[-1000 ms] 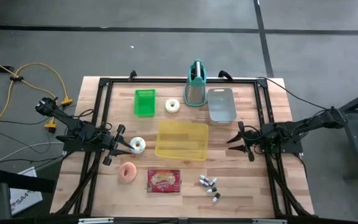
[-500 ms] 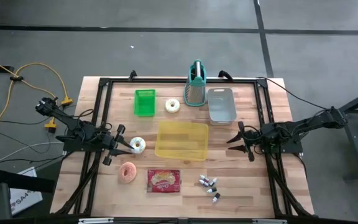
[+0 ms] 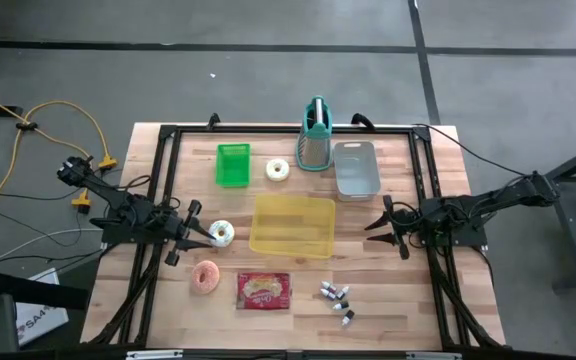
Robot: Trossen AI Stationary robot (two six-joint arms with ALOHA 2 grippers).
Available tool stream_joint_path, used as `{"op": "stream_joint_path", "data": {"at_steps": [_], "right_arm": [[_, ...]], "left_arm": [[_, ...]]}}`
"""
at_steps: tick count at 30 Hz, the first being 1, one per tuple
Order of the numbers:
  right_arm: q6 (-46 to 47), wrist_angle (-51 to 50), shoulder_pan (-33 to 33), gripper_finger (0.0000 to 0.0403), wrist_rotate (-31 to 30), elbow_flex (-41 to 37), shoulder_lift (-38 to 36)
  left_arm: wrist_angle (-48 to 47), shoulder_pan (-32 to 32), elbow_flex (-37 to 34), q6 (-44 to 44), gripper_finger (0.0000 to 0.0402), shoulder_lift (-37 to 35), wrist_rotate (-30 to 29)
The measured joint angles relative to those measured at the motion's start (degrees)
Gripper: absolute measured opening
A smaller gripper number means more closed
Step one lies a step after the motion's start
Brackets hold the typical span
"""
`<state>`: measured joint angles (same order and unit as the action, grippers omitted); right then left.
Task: Pick & Place Food Item
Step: Put the blue food coloring bottle into the green bin
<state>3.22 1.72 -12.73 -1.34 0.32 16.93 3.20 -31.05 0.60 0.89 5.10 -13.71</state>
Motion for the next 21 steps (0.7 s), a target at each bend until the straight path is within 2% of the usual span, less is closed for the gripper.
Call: {"op": "stream_joint_path", "data": {"at_steps": [5, 14, 21], "right_arm": [[0.0, 0.0, 0.0, 0.0113, 0.0, 0.0, 0.0], [0.0, 0.0, 0.0, 0.0113, 0.0, 0.0, 0.0], [0.0, 0.0, 0.0, 0.0113, 0.0, 0.0, 0.0]], "left_arm": [[0.3, 0.0, 0.0, -3.6, 0.0095, 0.0, 0.0], [0.7, 0.0, 0.0, -4.0, 0.0095, 0.0, -0.4], [0.8, 0.0, 0.1, -4.8, 0.0095, 0.0, -3.8]]}}
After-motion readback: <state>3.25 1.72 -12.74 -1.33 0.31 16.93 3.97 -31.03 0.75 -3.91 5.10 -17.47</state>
